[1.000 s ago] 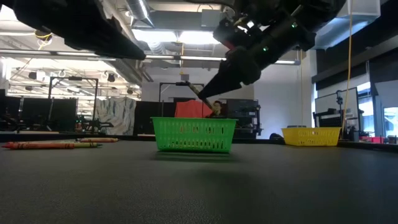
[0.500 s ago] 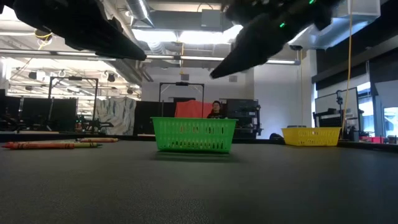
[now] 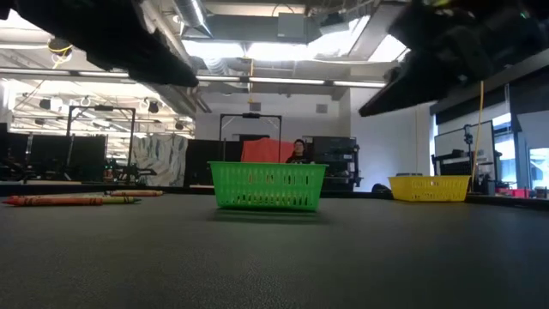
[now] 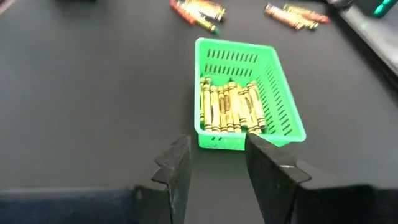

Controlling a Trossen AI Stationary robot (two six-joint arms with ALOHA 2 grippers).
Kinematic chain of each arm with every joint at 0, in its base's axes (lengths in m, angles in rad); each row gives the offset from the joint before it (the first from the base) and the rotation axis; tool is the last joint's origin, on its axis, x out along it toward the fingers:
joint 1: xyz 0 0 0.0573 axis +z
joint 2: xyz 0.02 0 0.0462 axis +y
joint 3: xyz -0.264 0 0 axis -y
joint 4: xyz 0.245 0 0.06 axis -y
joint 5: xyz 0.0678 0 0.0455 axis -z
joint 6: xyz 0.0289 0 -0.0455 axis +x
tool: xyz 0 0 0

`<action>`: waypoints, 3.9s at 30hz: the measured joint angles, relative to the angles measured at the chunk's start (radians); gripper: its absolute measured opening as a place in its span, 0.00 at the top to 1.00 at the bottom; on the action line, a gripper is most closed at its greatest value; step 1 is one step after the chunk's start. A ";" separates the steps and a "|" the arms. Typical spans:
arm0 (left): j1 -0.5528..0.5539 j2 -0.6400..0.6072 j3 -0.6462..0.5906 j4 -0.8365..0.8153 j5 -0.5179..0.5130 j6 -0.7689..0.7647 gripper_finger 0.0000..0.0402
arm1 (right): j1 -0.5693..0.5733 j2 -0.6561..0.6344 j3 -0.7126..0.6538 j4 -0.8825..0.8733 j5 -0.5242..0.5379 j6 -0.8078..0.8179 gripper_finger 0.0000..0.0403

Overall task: Sort crayons
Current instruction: Put the orange crayon into the black bin

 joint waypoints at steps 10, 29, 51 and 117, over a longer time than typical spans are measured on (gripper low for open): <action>0.059 -0.018 0.000 -0.138 0.064 -0.206 0.67 | 0.000 -0.095 -0.240 0.527 0.001 -0.047 0.64; 0.102 -0.236 0.000 -0.763 0.269 -0.698 0.67 | 0.000 -0.090 -0.202 0.642 -0.026 -0.115 0.64; 0.125 -0.083 0.000 -0.900 0.322 -0.742 0.68 | 0.000 -0.083 -0.202 0.589 -0.008 -0.102 0.64; 0.091 -0.010 0.037 0.151 0.135 0.141 0.99 | 0.000 0.070 -0.201 0.758 -0.148 -0.010 0.43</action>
